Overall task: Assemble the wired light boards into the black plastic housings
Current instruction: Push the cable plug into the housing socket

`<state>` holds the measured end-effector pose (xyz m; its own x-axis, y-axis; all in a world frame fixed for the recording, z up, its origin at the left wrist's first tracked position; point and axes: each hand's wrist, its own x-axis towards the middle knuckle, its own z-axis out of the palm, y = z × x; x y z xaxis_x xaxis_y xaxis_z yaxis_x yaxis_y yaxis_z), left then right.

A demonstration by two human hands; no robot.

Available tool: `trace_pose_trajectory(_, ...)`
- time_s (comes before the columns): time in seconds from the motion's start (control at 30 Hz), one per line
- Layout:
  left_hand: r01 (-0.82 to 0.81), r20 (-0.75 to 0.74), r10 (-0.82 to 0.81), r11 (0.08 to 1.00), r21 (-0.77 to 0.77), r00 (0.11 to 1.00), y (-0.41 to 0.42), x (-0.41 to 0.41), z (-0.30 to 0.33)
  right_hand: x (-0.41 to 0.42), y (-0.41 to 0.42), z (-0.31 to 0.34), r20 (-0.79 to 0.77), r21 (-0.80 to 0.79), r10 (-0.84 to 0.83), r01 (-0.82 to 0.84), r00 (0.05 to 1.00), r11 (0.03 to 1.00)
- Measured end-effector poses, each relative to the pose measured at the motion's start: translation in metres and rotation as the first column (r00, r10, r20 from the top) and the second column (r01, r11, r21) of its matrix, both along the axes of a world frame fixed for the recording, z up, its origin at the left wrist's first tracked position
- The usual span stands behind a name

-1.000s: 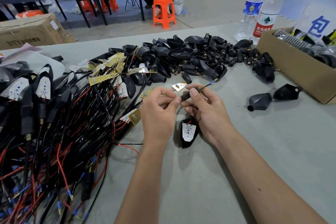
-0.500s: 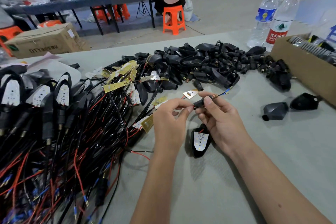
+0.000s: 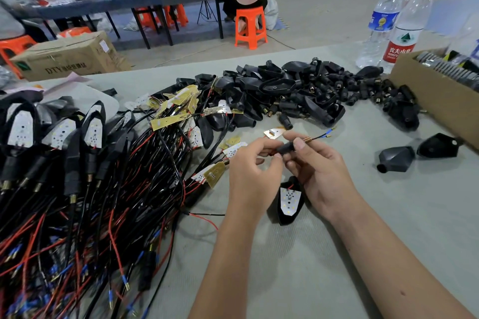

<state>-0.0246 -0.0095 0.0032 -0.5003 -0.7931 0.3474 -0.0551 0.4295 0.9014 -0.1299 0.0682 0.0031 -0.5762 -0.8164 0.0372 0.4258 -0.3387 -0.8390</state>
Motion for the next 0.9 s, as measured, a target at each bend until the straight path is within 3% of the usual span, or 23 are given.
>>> trace_pose_trajectory(0.27, 0.017, 0.089, -0.010, 0.997, -0.077, 0.996, -0.002, 0.002, -0.003, -0.006, 0.000, 0.001, 0.008, 0.028, -0.079, 0.079, 0.997, 0.996)
trace_pose_trajectory(0.5, 0.134, 0.011, -0.134, 0.991, -0.019, 0.991, 0.005, -0.002, 0.000, -0.021, 0.004, 0.003, -0.096, 0.050, -0.228, 0.234, 0.969, 0.971)
trace_pose_trajectory(0.7, 0.115, 0.068, -0.114, 0.993, -0.006, 0.991, 0.002, -0.005, -0.007, -0.030, 0.006, 0.006, 0.082, -0.001, -0.264, 0.265, 0.961, 0.964)
trace_pose_trajectory(0.77, 0.110, 0.075, -0.113, 0.993, 0.042, 0.991, 0.002, -0.003, -0.008, -0.031, 0.006, 0.007, 0.132, 0.007, -0.262, 0.263, 0.956, 0.965)
trace_pose_trajectory(0.9, 0.164, -0.127, -0.135, 0.952, 0.260, 0.983, 0.003, -0.001, 0.003, -0.031, 0.003, 0.003, 0.071, 0.093, -0.358, 0.351, 0.931, 0.932)
